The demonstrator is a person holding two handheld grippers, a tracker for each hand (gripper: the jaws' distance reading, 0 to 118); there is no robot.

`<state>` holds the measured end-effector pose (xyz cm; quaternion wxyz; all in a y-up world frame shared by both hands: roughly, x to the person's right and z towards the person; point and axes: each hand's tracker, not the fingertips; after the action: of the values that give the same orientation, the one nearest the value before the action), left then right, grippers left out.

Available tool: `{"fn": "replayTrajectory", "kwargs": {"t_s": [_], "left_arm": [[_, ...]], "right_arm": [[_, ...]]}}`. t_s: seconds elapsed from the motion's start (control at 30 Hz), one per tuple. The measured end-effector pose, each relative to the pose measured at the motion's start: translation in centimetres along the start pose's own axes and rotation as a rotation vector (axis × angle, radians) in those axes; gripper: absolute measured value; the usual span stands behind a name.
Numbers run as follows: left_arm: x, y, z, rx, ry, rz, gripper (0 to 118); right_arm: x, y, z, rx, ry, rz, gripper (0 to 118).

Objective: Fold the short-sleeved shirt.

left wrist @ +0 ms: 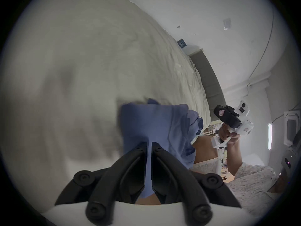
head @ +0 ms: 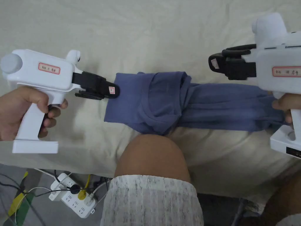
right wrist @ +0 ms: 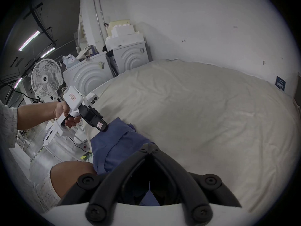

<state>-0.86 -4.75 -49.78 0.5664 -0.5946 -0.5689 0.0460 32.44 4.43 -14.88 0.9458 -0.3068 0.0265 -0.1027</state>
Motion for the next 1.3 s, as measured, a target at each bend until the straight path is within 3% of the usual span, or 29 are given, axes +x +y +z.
{"fn": "replayTrajectory", "kwargs": {"t_s": [0.03,0.07,0.13,0.17,0.2,0.23,0.3,0.37,0.43,0.63,0.9,1.0,1.07,1.13,1.2,1.3], "left_arm": [[-0.9,-0.2,0.2,-0.001,-0.041,0.037,21],[-1.6,-0.2,0.3,-0.002,-0.094,0.074,40],[-2.7,-0.2,0.5,0.010,-0.194,0.069,87],[-3.3,0.0,0.3,0.022,-0.250,0.057,100],[-4.0,0.2,0.3,0.019,-0.267,0.036,101],[-4.8,0.4,0.6,0.015,-0.223,0.034,101],[-6.3,0.6,1.2,0.014,-0.337,0.124,101],[-7.1,1.0,1.2,0.012,-0.316,0.132,101],[-7.4,1.2,0.2,0.004,-0.389,0.167,101],[-5.1,1.9,-5.4,-0.099,-0.540,0.135,101],[-3.2,2.1,-8.2,-0.117,-0.561,0.121,99],[-2.9,1.9,-7.5,-0.112,-0.484,0.095,75],[-3.2,1.7,-7.1,-0.108,-0.382,0.075,23],[-3.9,1.4,-7.1,-0.117,-0.279,0.090,21],[-3.3,1.1,-6.9,-0.106,-0.338,0.100,20],[-2.7,1.4,-6.7,-0.100,-0.286,0.055,19]], "right_arm": [[-0.2,0.1,-0.8,-0.005,0.010,0.003,0],[-0.3,0.1,-1.4,-0.004,0.006,0.006,0],[0.0,0.2,-2.5,-0.030,0.018,0.004,0],[0.0,0.2,-2.8,-0.034,0.018,0.007,0],[0.1,0.2,-3.1,-0.041,0.015,0.009,0],[0.2,0.2,-3.2,-0.051,0.012,0.012,0],[0.6,0.0,-3.2,-0.061,0.007,0.012,0],[1.2,-0.2,-3.2,-0.073,0.004,-0.001,0],[1.6,-0.5,-3.3,-0.083,-0.001,-0.008,0],[1.9,-0.8,-4.1,-0.104,-0.021,-0.025,0],[1.4,-0.3,-3.7,-0.094,-0.015,-0.020,0],[1.4,-0.1,-3.5,-0.084,-0.016,-0.023,0],[1.3,-0.1,-3.5,-0.083,-0.016,-0.016,0],[1.1,-0.1,-3.4,-0.082,-0.015,-0.011,0],[1.1,-0.1,-3.3,-0.081,-0.011,-0.013,0],[1.1,-0.2,-3.2,-0.080,-0.021,-0.010,0]]}}
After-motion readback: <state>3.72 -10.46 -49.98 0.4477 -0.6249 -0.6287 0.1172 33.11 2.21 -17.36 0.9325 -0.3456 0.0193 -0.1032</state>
